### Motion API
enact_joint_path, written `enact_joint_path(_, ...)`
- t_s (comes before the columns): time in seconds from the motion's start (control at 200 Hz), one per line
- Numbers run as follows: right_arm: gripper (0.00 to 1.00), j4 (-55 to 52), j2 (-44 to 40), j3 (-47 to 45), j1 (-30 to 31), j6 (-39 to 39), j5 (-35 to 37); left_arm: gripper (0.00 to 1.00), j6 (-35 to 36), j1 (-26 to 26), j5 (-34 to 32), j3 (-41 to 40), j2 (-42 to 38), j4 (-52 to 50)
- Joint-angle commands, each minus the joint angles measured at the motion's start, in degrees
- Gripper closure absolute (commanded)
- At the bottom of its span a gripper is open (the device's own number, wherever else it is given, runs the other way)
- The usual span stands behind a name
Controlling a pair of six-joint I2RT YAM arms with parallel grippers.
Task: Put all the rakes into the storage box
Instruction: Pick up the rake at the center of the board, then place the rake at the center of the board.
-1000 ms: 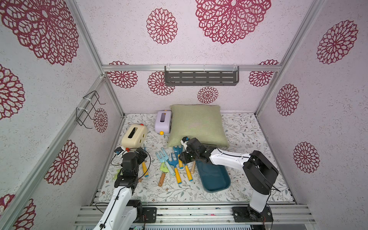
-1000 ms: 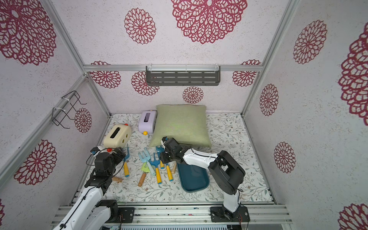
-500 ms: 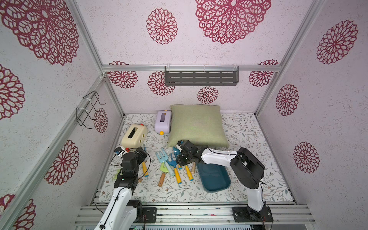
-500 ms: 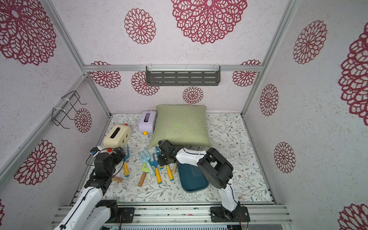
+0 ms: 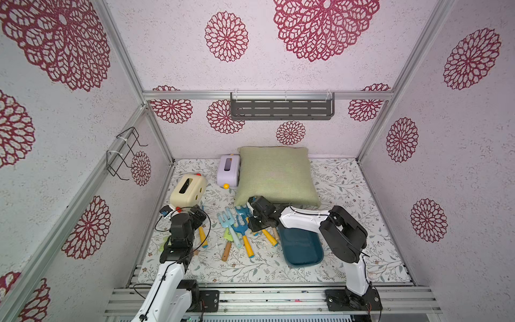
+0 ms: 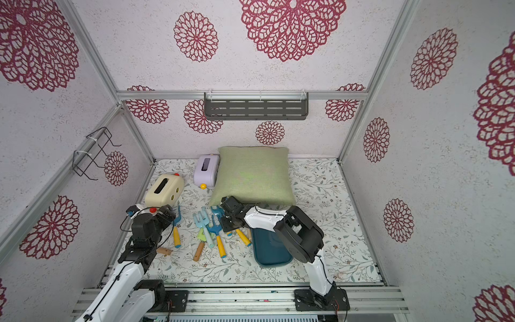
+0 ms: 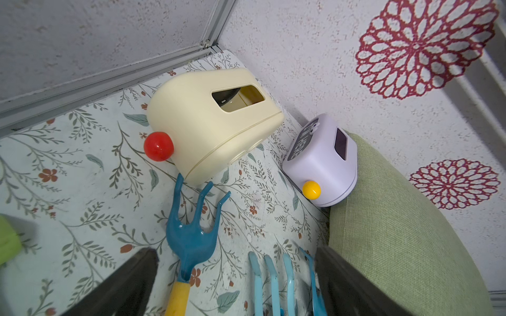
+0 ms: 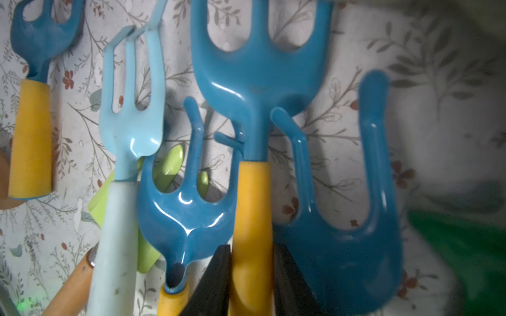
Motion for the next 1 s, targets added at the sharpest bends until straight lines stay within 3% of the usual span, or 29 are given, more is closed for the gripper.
enact_joint_path(0.0,0.75,-2.01,-0.68,0.9,0.34,-0.2,1.42,0.03,-0.02,0.47,0.26,-0.64,-0.32,1.66)
enact_joint_path(0.185,0.82,-0.6,-4.71,-1.16,0.44,-0.39,0.06,0.03,-0.1,0.47,0.32,-0.74,-0.49,1.65)
enact_joint_path(0.495,0.86,9.31,-13.88,-7.3,0.39,1.55,-14.74,0.03,-0.12,0.47,0.26,-0.91,-0.84,1.68)
enact_joint_path(0.645,0.87,12.51,-18.92,-12.34,0.44,3.46,-18.72,0.03,-0.1,0.47,-0.06,-1.1,-1.45,1.65)
enact_joint_path(0.996,0.87,10.66,-27.28,-21.52,0.21,4.53,-11.81,0.03,-0.45,0.56,0.43,-1.28,-0.47,2.36)
